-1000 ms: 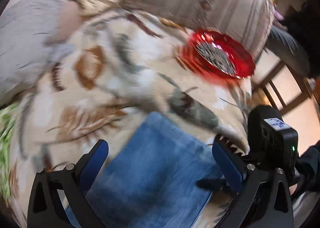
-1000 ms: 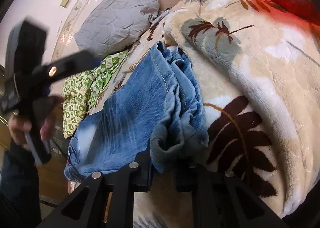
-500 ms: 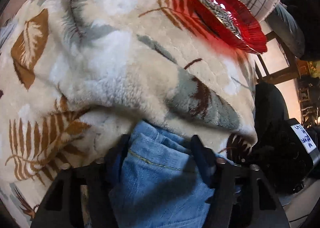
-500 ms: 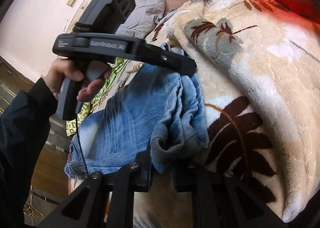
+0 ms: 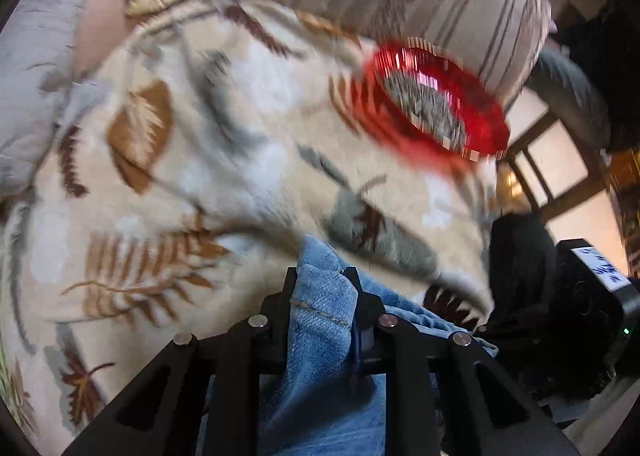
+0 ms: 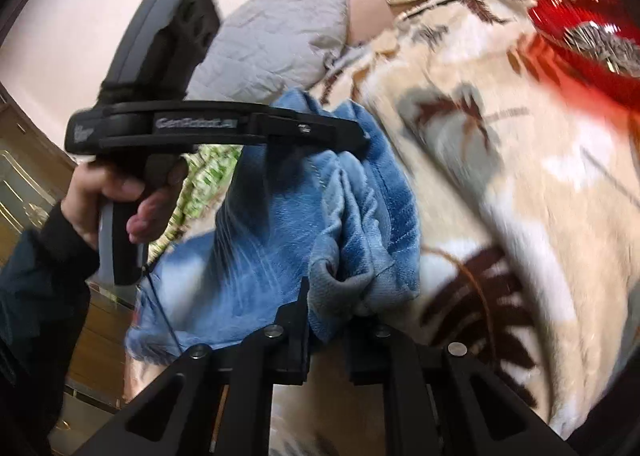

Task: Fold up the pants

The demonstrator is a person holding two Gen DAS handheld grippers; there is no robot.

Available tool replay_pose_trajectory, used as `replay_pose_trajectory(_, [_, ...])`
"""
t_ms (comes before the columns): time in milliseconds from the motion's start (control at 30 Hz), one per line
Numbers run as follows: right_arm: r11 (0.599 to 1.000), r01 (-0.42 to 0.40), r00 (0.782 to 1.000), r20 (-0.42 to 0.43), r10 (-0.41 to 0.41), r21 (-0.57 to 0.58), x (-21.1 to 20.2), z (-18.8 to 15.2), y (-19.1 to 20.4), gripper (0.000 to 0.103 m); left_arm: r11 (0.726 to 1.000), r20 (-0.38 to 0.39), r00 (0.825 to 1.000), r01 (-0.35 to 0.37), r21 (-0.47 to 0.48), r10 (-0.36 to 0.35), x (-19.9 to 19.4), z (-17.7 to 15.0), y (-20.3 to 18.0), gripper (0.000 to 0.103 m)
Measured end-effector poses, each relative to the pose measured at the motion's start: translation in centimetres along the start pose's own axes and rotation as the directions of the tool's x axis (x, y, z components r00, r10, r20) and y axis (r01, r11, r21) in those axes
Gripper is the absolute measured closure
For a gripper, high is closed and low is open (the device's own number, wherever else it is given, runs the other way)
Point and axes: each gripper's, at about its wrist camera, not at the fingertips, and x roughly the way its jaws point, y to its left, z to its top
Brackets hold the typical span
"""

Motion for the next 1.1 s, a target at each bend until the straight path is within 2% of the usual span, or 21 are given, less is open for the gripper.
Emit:
replay_pose_trajectory(167, [0.996, -0.009, 0.997, 0.079, 0.016, -0.084, -0.6, 3.6, 2.1, 0.091, 0.998, 0.101, 0.993, -0.051, -0.033, 0.054, -4.7, 2.6, 2.3, 0.082])
replay_pose_trajectory(300, [0.994, 0.003, 0.991, 0.131, 0.012, -0.113, -0.3, 7.2, 2.8, 0.091, 0.995, 0.129, 0.987, -0.086, -0.049, 0.092, -5.3, 6.2, 4.0, 0.082])
replay_pose_trajectory(400, [0.992, 0.044, 0.985, 0.173, -0.023, -0.119, 0.0, 9.7, 2.4, 0.091, 0.995, 0.125, 0.988, -0.087, -0.055, 0.093, -4.7, 8.4, 5.3, 0.081])
replay_pose_trajectory(567, [0.993, 0.109, 0.981, 0.167, -0.101, -0.043, 1.8, 12.6, -0.7, 0.091, 0.994, 0.054, 0.995, -0.082, -0.070, 0.086, 0.9, 12.0, 7.6, 0.081])
replay_pose_trajectory(700, [0.987, 0.158, 0.982, 0.101, -0.161, 0.034, 3.9, 13.2, -4.5, 0.091, 0.993, -0.053, 0.996, -0.079, -0.089, 0.075, 6.6, 12.6, 9.0, 0.081])
replay_pose_trajectory(833, [0.981, 0.186, 0.980, 0.053, -0.189, 0.060, 5.2, 12.7, -6.6, 0.091, 0.990, -0.144, 0.985, -0.104, -0.091, 0.091, 11.0, 12.2, 9.1, 0.081])
replay_pose_trajectory(933, [0.979, 0.195, 0.979, 0.055, -0.198, 0.059, 5.4, 12.7, -6.9, 0.091, 0.989, -0.168, 0.979, -0.126, -0.081, 0.111, 12.8, 12.2, 8.7, 0.079])
replay_pose_trajectory(1100, [0.977, 0.197, 0.978, 0.055, -0.201, 0.077, 4.7, 12.4, -7.0, 0.091, 0.986, -0.169, 0.979, -0.132, -0.098, 0.114, 12.4, 12.4, 8.7, 0.077])
